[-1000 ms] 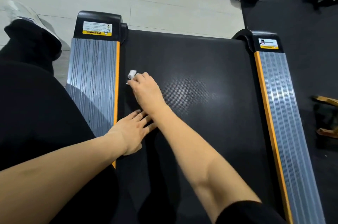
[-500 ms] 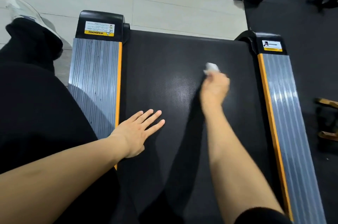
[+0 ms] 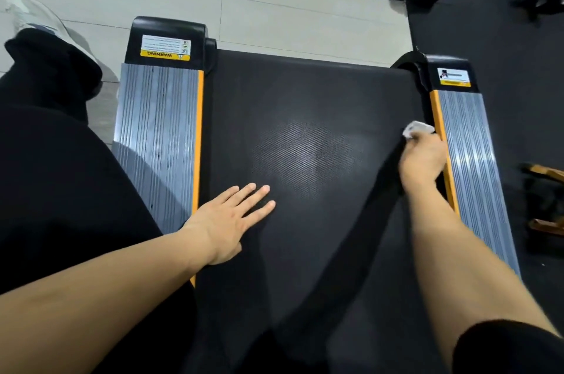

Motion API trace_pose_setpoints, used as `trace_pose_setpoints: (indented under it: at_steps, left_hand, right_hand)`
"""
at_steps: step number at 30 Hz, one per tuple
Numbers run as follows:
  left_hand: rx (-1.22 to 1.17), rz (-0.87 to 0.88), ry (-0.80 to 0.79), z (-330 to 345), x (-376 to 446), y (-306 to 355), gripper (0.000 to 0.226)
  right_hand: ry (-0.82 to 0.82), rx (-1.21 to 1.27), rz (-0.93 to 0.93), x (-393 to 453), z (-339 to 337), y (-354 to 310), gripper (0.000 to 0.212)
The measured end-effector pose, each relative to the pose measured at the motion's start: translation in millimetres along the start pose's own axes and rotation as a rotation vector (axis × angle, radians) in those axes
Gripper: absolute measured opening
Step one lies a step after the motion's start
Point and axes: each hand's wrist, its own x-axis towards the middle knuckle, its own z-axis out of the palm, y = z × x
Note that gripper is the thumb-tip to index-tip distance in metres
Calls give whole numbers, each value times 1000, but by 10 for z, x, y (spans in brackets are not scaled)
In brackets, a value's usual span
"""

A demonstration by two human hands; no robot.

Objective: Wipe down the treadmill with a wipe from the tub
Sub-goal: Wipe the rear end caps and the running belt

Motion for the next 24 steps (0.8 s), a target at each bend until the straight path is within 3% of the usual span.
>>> trace_pose_setpoints:
  at_steps: [2,4,8,10,13,17,19,22,24]
  left_hand:
    - [-9,-1,-15,-2,15,1,89]
    - [-10,-7,-14,13,24,8,89]
    - [-20,-8,-21,-16,2,-6,90]
    - [-21,-11,-31,-25,15,-14,92]
    - [-28,-15,-32,-1,23,-13,92]
    - [-44,-10,-47,-26,4,-4,90]
    - [-52,-7,-47,-44,-2,-17,90]
    - [-58,-6,-41,-35,-14,-21,88]
    - [-66,-1,-42,-40,-8,-19,88]
  right_hand:
    - [-4,28,102,-70,-41,-152,26]
    - [13,106,20,-295,-19,-757,23]
    - [-61,287,-547,-1190,27,-2089,24]
    - [-93,379,-725,-1461,-38,-2296,19]
    - [-292,445,-715,-1231,-197,-2149,24]
    - [-501,329,-518,-774,-213,-1843,22]
    - [-469,374,-508,-740,-170,-1822,16]
    - [-196,457,-479,-870,-75,-1824,27]
    - [-11,347,-430,-1017,40,-1799,21]
